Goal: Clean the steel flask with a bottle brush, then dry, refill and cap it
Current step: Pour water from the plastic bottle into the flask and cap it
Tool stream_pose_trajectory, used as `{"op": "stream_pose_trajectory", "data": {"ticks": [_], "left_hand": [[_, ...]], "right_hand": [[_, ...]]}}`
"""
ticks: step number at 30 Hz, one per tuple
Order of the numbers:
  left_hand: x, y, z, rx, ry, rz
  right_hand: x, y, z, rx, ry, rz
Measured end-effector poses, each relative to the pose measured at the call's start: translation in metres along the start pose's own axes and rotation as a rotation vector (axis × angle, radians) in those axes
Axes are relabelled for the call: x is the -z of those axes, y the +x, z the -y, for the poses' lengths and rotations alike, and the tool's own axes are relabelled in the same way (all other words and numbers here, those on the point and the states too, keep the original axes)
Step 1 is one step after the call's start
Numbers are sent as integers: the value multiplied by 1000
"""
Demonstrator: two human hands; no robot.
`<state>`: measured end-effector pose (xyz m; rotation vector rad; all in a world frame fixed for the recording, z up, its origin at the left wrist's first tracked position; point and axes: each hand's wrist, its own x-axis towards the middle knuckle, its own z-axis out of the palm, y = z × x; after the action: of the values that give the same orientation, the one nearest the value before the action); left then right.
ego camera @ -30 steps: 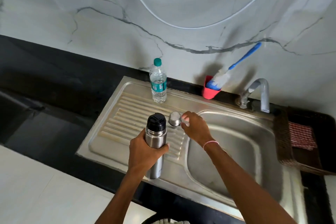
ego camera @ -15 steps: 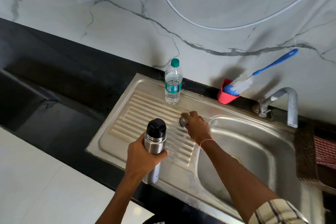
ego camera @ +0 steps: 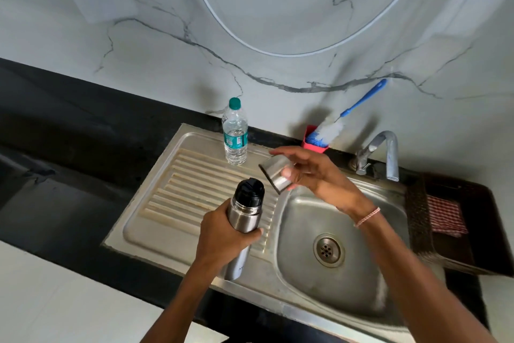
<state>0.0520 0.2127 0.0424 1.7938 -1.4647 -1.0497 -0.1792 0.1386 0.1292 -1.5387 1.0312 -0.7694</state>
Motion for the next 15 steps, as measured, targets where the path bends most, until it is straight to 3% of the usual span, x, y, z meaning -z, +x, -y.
{"op": "stream_pose_trajectory", "data": {"ticks": [7,15], "left_hand": [[-31,-17,-41,-126,29,135],[-56,-35,-80,-188,31,234]], "right_hand": [[34,-40,60,49,-545,233],[56,-65,87,-58,-696,376]]}}
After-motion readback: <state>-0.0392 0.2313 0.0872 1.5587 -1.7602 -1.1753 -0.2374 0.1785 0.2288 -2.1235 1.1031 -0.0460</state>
